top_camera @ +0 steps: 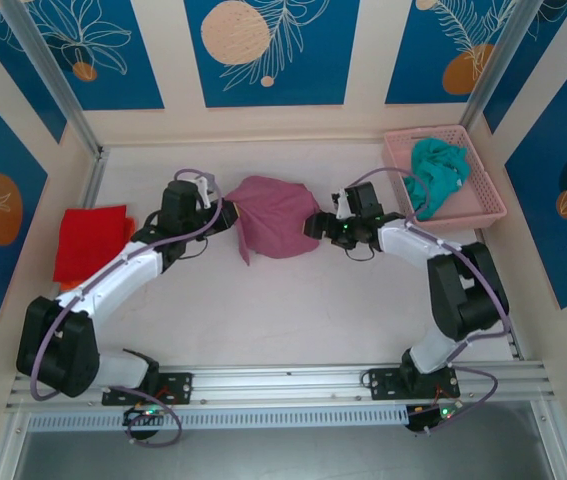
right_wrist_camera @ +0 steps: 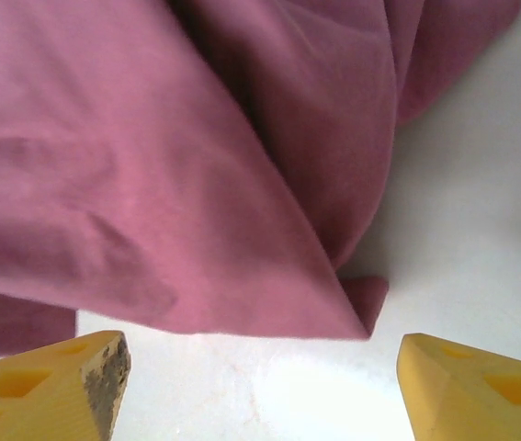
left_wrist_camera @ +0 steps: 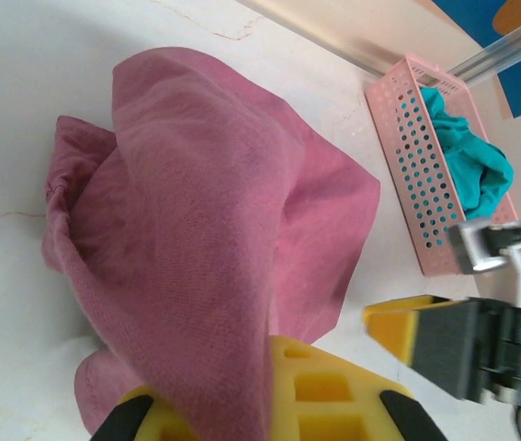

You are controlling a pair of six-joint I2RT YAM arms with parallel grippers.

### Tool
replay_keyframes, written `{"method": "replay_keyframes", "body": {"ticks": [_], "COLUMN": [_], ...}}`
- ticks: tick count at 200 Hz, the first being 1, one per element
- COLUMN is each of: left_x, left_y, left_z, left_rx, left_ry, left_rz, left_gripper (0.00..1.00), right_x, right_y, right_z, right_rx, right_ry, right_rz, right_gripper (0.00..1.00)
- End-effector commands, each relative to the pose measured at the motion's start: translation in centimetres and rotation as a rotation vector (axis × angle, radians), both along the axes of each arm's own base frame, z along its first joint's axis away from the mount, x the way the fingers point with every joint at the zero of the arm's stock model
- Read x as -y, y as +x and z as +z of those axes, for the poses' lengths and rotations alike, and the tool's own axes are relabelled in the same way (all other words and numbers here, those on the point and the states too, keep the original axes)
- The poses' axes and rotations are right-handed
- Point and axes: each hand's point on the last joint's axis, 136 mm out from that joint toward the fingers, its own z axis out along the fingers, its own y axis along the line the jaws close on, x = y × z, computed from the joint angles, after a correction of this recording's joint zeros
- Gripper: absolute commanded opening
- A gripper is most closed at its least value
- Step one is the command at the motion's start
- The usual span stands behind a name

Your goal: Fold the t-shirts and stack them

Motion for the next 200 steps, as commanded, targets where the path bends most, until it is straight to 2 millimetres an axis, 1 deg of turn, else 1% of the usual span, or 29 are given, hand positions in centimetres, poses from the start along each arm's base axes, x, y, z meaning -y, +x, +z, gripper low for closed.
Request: {"method": "replay_keyframes", "body": {"ticks": [1,5,11,15,20,36,44,51,64,78,91,105,120,136,153,173,194,200], "left_x": [-0.4,-0.5,-0.5,-0.5,-0.6,-0.7,-0.8,-0.9,-0.9,-1.0,-1.6,-2.7,-3.5,-3.8,-4.0,-4.6,-5.3,-5.5], "left_y": [-0.5,-0.6,-0.6,-0.6,-0.6,-0.6,-0.5,-0.5,-0.2,0.3,1.0,1.7,2.0,1.8,1.1,0.1,-1.1,-1.4], "left_z": [0.8,0.8,0.8,0.9,1.1,1.5,2.1,2.6,4.2,6.7,9.6,13.0,17.0,21.3,25.1,28.2,30.5,31.0], "left_rx": [0.004,0.003,0.003,0.005,0.008,0.019,0.032,0.044,0.078,0.125,0.173,0.216,0.274,0.358,0.429,0.489,0.541,0.554], "left_ry": [-0.022,-0.022,-0.023,-0.024,-0.026,-0.03,-0.032,-0.035,-0.039,-0.038,-0.03,-0.018,-0.012,-0.019,-0.027,-0.025,-0.019,-0.016], "left_rz": [0.003,0.005,0.006,0.007,0.009,0.017,0.023,0.025,0.028,0.034,0.06,0.114,0.151,0.153,0.149,0.153,0.168,0.17], "left_gripper": [0.0,0.0,0.0,0.0,0.0,0.0,0.0,0.0,0.0,0.0,0.0,0.0,0.0,0.0,0.0,0.0,0.0,0.0], "right_x": [-1.9,-2.0,-2.1,-2.0,-2.1,-2.0,-1.8,-1.6,-1.2,-1.0,-0.7,-0.3,0.1,0.4,0.5,0.8,1.0,1.0], "right_y": [1.0,1.1,1.3,1.4,1.5,2.0,2.2,2.4,2.7,3.1,3.5,3.7,3.4,2.5,1.5,0.5,-0.5,-0.6], "right_z": [-0.2,-0.6,-0.8,-0.9,-0.9,0.7,2.3,3.9,7.9,13.0,18.1,23.5,29.3,34.5,38.6,42.3,44.9,45.3], "right_rx": [0.01,0.003,-0.006,-0.01,-0.012,0.016,0.048,0.078,0.157,0.268,0.378,0.492,0.615,0.727,0.81,0.888,0.938,0.945], "right_ry": [0.075,0.076,0.076,0.076,0.08,0.104,0.118,0.134,0.159,0.166,0.165,0.172,0.195,0.222,0.245,0.269,0.285,0.288], "right_rz": [0.024,0.028,0.027,0.023,0.023,0.023,0.022,0.024,0.029,0.044,0.055,0.055,0.052,0.061,0.079,0.091,0.103,0.105], "right_gripper": [0.71,0.69,0.62,0.55,0.43,0.13,0.0,0.0,0.0,0.0,0.0,0.0,0.0,0.0,0.0,0.0,0.0,0.0]}}
